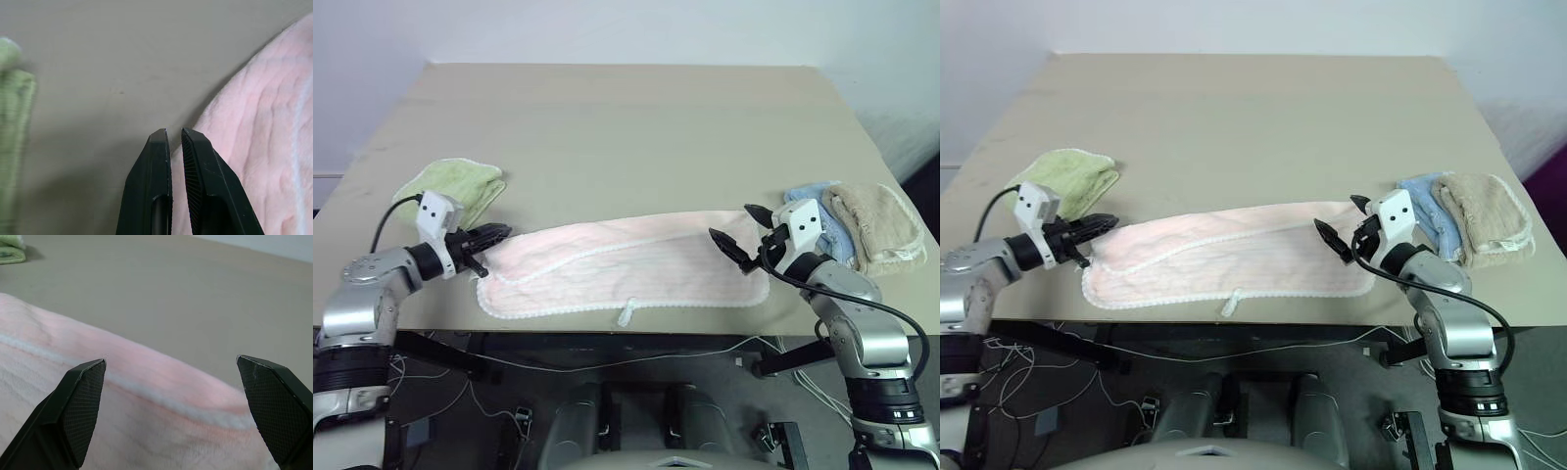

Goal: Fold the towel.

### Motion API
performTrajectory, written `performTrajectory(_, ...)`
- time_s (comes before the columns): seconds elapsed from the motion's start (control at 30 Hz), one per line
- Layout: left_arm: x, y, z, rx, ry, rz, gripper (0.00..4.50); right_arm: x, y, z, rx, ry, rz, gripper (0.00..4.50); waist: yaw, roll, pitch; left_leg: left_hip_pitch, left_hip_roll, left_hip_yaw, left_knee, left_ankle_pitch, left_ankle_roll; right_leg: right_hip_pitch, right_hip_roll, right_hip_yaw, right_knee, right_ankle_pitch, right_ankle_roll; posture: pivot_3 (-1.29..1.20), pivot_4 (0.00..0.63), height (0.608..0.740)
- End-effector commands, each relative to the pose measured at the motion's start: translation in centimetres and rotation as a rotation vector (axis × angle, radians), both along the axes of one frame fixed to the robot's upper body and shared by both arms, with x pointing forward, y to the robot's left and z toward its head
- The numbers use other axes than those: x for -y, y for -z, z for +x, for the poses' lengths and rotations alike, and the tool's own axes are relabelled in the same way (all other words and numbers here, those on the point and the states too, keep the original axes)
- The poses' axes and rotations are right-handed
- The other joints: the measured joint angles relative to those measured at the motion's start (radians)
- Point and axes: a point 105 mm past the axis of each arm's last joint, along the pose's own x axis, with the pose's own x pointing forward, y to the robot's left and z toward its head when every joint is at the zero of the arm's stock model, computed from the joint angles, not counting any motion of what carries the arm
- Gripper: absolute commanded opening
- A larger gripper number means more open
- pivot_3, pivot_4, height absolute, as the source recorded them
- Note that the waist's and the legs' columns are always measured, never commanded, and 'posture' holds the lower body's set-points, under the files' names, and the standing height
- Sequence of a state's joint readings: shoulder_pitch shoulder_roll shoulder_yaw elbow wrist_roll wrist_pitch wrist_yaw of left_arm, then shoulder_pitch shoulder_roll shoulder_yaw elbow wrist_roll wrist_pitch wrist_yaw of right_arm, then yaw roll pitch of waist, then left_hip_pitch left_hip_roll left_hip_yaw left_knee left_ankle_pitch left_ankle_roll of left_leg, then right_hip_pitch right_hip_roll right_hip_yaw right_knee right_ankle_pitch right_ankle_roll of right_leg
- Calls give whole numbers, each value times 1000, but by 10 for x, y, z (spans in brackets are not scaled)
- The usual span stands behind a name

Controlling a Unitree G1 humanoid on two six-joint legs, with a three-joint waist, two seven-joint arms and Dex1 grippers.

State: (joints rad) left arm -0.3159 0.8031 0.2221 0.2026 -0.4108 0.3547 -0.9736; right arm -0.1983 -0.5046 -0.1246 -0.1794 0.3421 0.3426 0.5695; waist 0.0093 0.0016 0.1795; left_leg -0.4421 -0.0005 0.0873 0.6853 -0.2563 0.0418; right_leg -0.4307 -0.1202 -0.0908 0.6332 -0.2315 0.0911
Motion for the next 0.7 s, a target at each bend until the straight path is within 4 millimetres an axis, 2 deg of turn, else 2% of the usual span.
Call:
performTrajectory(0.03,-1,-8,-9,40,92,98,471,-7,-4,2,31,-18,15,4481,1,0,0,0,0,0,0,0,0,0,0,0,0,0,0,0,150,701)
performTrajectory(0.07,-1,-8,-12,34,123,116,471,-9,-4,3,31,-24,20,4481,1,0,0,0,0,0,0,0,0,0,0,0,0,0,0,0,150,701)
performTrajectory(0.17,0,-12,-26,-1,252,142,1082,-15,-4,6,34,-35,28,4500,-4,0,0,-1,0,0,0,0,0,-1,-1,0,0,0,0,0,150,701)
performTrajectory(0.23,0,-12,-33,-29,327,195,1673,-16,-3,7,34,-36,32,4500,-6,0,0,-1,0,0,-1,0,0,-2,-1,0,0,0,-1,0,150,701)
performTrajectory(0.43,-6,2,-36,-51,482,488,3727,-20,0,7,31,-40,47,4500,-3,0,0,-1,0,0,-1,-1,1,-2,-2,0,0,-1,-2,0,150,701)
performTrajectory(0.57,-6,10,-36,-51,600,628,3727,-22,2,5,30,-36,55,4500,-4,0,0,-1,0,1,-1,-2,3,-3,-2,0,0,-1,-2,0,150,701)
performTrajectory(0.7,5,7,-25,32,662,694,3727,-21,2,2,31,-23,61,4500,-1,0,0,-2,0,1,-1,-2,4,-3,-1,0,0,0,-1,0,150,701)
